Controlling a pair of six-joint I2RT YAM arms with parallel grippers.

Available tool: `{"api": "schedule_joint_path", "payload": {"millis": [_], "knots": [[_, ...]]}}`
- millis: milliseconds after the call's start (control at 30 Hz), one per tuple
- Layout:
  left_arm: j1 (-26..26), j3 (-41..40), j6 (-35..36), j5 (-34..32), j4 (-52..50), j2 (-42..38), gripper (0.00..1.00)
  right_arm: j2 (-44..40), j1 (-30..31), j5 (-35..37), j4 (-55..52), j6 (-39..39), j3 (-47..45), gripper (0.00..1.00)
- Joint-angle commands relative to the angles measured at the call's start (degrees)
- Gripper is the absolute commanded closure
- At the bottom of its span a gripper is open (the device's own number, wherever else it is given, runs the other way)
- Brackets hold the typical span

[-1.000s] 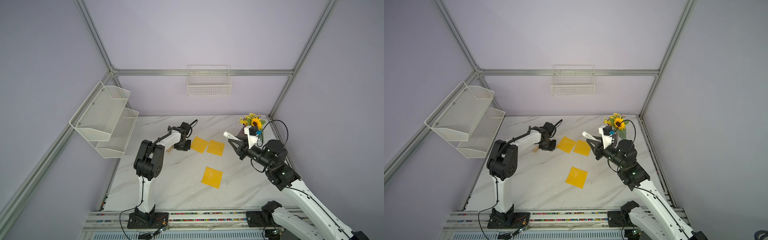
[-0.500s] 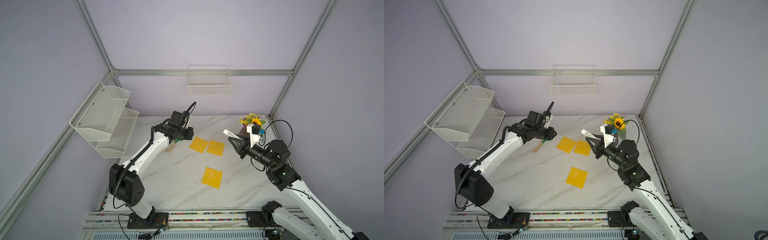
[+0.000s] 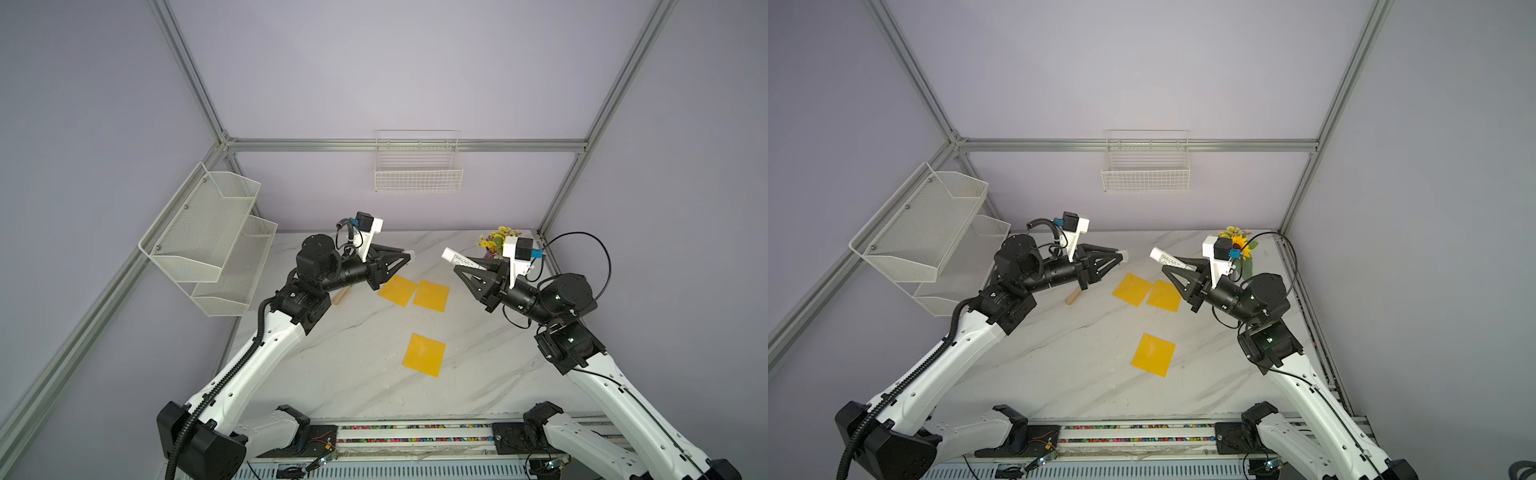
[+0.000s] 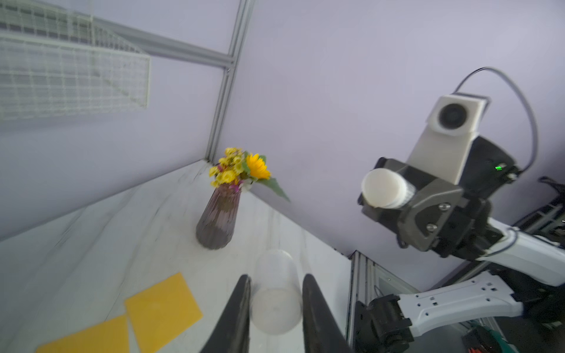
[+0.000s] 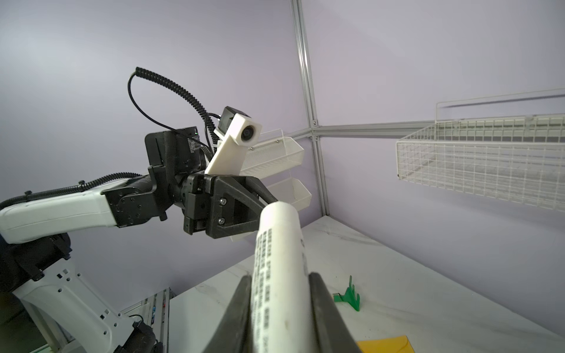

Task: Seal the envelope with a glue stick
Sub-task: Pick up the lid from the center of the board, then close the lid of the glue stick.

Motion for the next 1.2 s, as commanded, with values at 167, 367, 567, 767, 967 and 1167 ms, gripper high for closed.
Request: {"api": "schedule_joint_path", "payload": {"millis": [167, 367, 567, 767, 967, 1167], "knots": [[-1.3, -4.3, -11.8, 13.6, 35.6, -5.5, 1.0, 1.9, 0.1, -11.3, 18.2, 8.3, 3.7, 1.0], [-2.5, -5.0, -17.4, 13.8, 45.7, -6.1, 1.0, 4.1, 0.2, -16.6, 27.7, 14.8, 4.7, 1.0], [-3.5, -4.7, -17.6, 13.0, 47.2, -5.4, 1.0, 5.7, 0.9, -18.0, 32.3, 18.8, 5.3, 1.0], [-4.5, -4.5, -17.7, 12.8, 48.5, -4.1, 1.0, 7.3, 3.7, -17.4, 36.6, 21.5, 6.3, 1.0], [-5.4, -3.7, -18.6, 13.0, 49.8, -2.9, 1.0, 7.8, 8.7, -16.7, 33.2, 17.4, 8.0, 1.0], [-5.9, -3.5, -19.1, 13.1, 51.0, -2.4, 1.0, 8.6, 11.7, -15.6, 29.6, 13.9, 8.6, 1.0]]}}
